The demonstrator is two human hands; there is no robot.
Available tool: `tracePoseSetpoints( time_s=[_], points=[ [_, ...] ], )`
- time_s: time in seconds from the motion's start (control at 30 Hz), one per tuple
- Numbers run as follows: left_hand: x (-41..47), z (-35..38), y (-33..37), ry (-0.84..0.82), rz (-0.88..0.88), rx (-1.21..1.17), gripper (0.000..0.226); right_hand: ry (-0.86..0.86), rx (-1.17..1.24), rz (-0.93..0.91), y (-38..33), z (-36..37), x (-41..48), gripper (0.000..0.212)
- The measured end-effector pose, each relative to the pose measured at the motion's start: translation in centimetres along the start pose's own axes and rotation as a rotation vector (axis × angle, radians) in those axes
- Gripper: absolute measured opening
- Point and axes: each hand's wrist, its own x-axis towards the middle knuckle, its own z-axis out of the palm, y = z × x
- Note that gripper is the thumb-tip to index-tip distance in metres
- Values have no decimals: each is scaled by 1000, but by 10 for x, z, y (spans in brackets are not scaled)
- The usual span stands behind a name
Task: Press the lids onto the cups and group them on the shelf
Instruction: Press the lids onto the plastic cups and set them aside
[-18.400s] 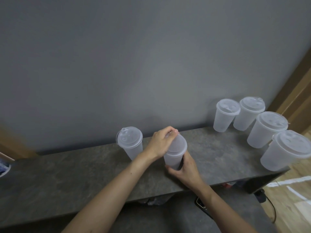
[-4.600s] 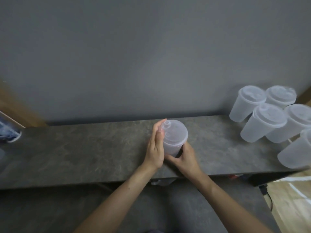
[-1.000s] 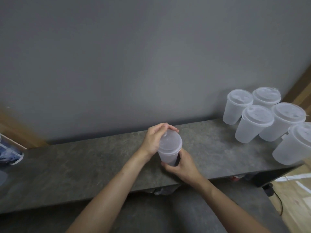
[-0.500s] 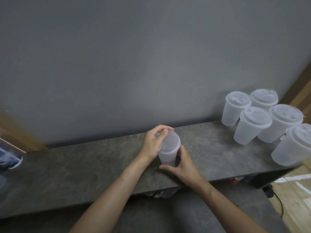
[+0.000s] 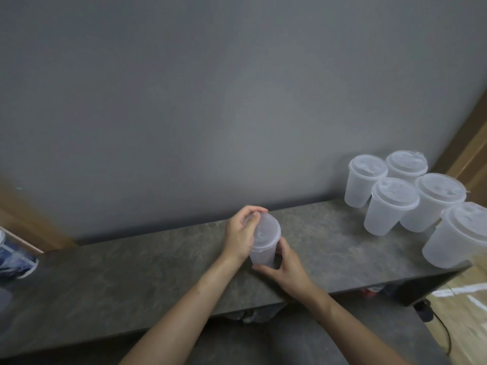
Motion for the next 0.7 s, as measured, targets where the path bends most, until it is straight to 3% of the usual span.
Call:
tracePoseSetpoints(
  time_s=[0.07, 0.17, 0.27, 0.37, 0.53, 0.7],
  points=[
    [6, -5, 14, -27, -122, -93, 15, -50, 87, 29, -8, -9, -2, 68],
    [11, -19, 35, -151, -212, -211, 39, -191, 300, 136, -42, -27, -8, 60],
    [8, -25, 47, -234, -157, -307, 56, -266, 595, 257, -82, -31, -12, 82],
    [3, -23, 63, -226, -127, -399, 70, -329, 771, 253, -111, -27, -18, 103],
    [-2, -19, 85, -114, -52, -336, 58, -379, 806, 230, -133, -30, -24, 102],
    [-4, -22, 99, -178, -191, -472, 56, -455, 904, 202, -150, -35, -28, 85]
  ],
)
